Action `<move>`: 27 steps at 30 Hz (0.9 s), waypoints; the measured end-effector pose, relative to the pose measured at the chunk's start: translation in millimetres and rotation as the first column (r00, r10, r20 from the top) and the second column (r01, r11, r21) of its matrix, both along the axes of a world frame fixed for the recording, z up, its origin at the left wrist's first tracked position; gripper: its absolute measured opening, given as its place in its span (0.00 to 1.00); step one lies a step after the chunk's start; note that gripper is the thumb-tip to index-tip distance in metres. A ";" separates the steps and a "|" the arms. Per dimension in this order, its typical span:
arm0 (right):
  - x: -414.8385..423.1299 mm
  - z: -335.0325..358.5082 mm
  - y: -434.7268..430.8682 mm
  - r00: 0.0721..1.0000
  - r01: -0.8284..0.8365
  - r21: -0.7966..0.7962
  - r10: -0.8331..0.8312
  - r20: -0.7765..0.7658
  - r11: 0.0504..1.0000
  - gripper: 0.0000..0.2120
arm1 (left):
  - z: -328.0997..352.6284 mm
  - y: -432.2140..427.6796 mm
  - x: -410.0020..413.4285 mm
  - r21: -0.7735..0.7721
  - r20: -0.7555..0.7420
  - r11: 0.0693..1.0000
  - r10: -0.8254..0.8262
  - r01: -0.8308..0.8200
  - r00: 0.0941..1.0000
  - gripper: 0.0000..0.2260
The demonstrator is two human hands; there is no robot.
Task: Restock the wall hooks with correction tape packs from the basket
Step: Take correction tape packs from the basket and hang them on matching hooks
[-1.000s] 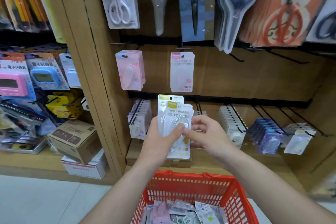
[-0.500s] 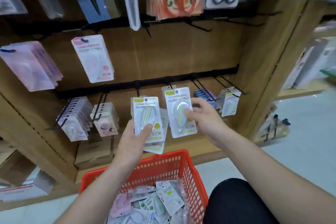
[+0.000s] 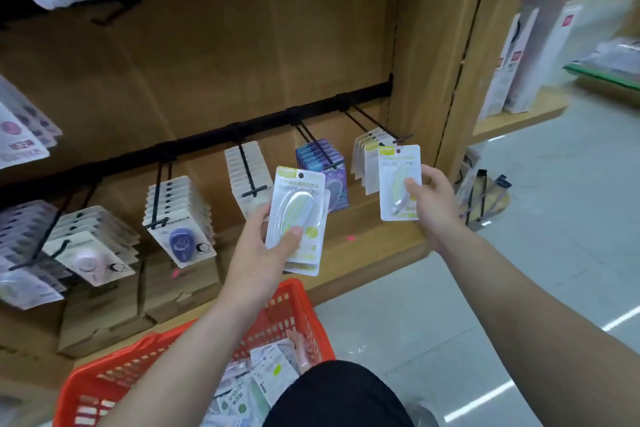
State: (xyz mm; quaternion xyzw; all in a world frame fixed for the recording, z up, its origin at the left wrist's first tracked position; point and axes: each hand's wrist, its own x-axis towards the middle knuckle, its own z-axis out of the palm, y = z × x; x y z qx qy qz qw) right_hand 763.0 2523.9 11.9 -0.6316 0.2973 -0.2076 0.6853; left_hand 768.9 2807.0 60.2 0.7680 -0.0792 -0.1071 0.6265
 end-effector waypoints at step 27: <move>-24.0 27.5 67.2 0.943 -0.318 0.039 0.311 0.122 0.947 0.10 | -16.7 -70.6 -0.5 -0.155 0.004 0.988 0.024 -0.023 1.000 0.21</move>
